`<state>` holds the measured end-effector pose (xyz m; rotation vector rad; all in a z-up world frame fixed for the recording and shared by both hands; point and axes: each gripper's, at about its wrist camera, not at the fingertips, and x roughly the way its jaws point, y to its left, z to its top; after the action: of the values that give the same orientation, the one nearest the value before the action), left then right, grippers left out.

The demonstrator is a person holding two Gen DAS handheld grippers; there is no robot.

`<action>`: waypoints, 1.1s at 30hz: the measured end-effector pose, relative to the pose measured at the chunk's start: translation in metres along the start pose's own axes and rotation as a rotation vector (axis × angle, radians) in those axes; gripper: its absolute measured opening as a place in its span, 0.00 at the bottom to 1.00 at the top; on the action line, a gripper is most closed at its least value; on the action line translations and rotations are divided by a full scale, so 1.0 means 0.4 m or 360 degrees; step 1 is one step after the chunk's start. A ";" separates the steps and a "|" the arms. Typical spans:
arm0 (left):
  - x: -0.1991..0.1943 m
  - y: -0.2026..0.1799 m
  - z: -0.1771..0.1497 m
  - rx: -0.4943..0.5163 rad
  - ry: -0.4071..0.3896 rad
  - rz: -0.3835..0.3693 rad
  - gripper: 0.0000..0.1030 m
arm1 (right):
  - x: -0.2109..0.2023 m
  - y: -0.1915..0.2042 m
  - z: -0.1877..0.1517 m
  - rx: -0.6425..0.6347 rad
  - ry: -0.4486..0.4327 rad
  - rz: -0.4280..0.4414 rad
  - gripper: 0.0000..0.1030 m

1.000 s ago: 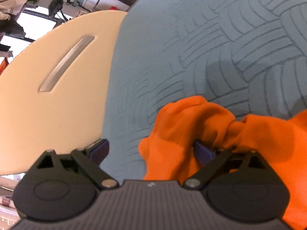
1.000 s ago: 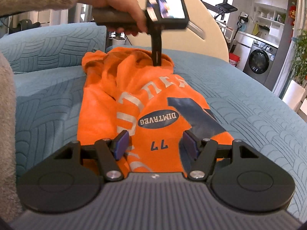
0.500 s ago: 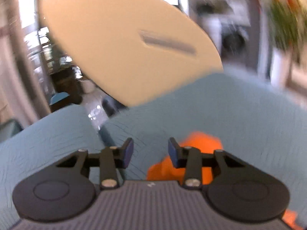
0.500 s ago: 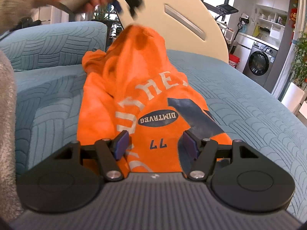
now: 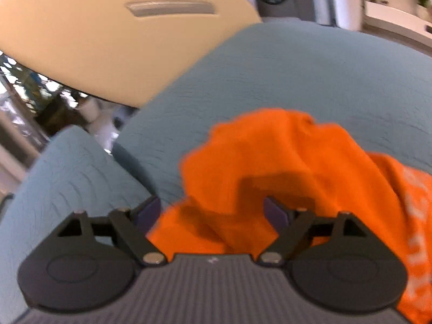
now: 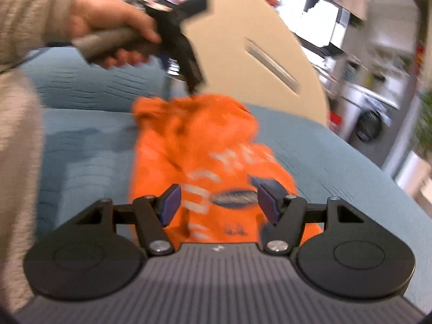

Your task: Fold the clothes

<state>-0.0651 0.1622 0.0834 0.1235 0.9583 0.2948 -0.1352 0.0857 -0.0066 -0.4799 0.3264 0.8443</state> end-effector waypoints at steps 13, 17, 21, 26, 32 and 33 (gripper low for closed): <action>0.102 -0.050 -0.114 0.0021 0.0047 0.0144 0.90 | 0.094 0.036 -0.002 -0.0073 0.0292 -0.0012 0.26; 0.058 -0.044 -0.109 0.0062 -0.0053 0.0232 0.87 | 0.081 0.051 -0.025 -0.0207 0.0281 0.0073 0.43; -0.077 -0.133 -0.110 0.0191 -0.0350 0.0199 0.88 | -0.001 0.011 -0.016 -0.0135 0.0214 0.0222 0.55; -0.197 -0.339 -0.109 0.0495 -0.0510 -0.0224 0.90 | -0.128 -0.119 0.009 0.0346 0.0023 0.0097 0.68; -0.148 -0.525 -0.159 0.0483 -0.0327 -0.0686 0.90 | -0.280 -0.292 -0.101 0.0862 0.0071 -0.0362 0.68; -0.116 -0.539 -0.179 0.0477 -0.0274 -0.0708 0.90 | -0.293 -0.313 -0.136 0.0879 0.0105 -0.0398 0.68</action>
<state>-0.1075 -0.0592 0.0287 0.2016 0.8280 -0.2673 -0.1160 -0.0882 0.0356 -0.0293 0.5287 0.4658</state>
